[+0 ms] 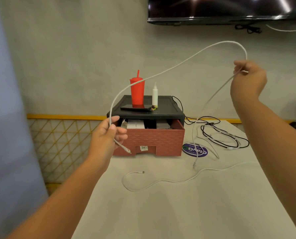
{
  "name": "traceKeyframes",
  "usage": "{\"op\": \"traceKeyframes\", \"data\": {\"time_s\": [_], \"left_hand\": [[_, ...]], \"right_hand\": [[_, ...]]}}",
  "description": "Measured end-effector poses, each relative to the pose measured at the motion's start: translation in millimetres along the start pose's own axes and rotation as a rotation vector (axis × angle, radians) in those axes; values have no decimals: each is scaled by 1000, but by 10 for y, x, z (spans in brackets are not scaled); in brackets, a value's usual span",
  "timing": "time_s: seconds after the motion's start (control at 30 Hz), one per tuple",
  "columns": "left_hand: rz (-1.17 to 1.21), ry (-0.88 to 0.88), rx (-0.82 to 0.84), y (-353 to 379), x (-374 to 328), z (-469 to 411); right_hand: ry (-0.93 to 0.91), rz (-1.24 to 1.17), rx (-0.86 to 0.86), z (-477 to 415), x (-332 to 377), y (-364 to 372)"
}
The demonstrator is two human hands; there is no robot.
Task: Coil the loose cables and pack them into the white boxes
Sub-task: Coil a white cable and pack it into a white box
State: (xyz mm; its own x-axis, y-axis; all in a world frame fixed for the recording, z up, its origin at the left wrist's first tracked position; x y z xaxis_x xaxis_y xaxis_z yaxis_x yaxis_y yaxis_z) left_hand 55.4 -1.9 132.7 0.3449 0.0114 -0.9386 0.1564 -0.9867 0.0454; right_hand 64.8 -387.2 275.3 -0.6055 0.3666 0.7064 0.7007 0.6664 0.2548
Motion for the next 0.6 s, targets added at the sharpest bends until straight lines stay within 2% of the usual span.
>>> {"op": "traceKeyframes", "data": {"time_s": [0.2, 0.33, 0.4, 0.47, 0.6], "left_hand": [[122, -137, -16, -52, 232, 104], [482, -268, -45, -126, 414, 168], [621, -314, -63, -128, 492, 216], [668, -344, -64, -87, 562, 263], [647, -363, -46, 30, 643, 333]], "right_hand": [[-313, 322, -37, 50, 141, -286], [-454, 437, 14, 131, 176, -410], [-410, 515, 114, 229, 47, -378], [-267, 644, 251, 370, -232, -303], [-112, 871, 675, 976, -950, -120]]}}
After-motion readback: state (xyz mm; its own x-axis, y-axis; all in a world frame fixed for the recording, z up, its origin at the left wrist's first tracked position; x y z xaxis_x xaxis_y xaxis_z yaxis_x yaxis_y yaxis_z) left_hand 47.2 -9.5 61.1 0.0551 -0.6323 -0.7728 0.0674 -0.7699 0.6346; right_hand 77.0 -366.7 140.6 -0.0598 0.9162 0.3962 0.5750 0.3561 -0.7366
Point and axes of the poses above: each hand's wrist, its own z-axis away from the middle knuckle, its own y-axis out of the palm, x = y × z, the point moved 8 cm from there along -z, towards the middle knuckle, and after that the axes turned 6 degrees about -z, right-handed, at the moved point
